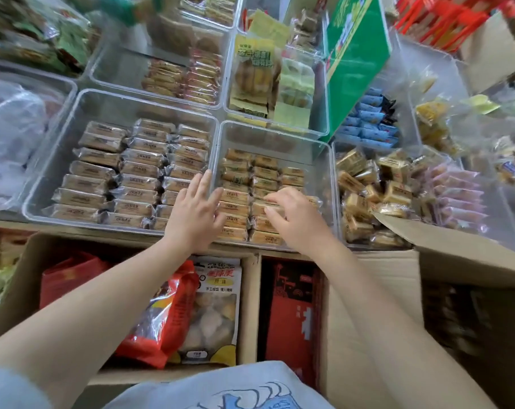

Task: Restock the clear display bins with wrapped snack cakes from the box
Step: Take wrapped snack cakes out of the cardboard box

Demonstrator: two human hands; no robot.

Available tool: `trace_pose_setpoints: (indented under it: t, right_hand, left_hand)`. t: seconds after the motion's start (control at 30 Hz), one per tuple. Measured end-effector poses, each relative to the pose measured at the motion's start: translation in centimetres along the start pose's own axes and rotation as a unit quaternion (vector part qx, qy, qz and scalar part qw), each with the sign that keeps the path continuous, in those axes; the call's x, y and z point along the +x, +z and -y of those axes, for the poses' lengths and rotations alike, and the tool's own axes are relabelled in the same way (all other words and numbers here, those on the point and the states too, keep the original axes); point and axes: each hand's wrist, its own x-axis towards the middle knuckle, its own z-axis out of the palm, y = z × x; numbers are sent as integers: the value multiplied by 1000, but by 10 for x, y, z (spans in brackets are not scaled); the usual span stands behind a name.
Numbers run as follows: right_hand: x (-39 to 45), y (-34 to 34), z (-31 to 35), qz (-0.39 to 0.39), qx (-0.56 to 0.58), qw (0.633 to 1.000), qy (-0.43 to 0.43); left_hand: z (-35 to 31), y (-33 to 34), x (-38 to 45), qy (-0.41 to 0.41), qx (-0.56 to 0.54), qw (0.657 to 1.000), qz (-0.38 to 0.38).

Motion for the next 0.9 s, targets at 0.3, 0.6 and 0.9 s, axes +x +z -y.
trace_pose_setpoints:
  t: [0.3, 0.6, 0.9]
  right_hand:
    - [-215, -113, -98, -220, 10, 974, 59]
    - [-296, -106, -259, -19, -130, 980, 146]
    - [-282, -44, -365, 241, -260, 919, 173]
  left_hand:
    - [-163, -3, -79, 75, -196, 975, -68]
    - [-378, -9, -174, 314, -165, 935, -16]
    - [-391, 7, -176, 255, -21, 966, -35]
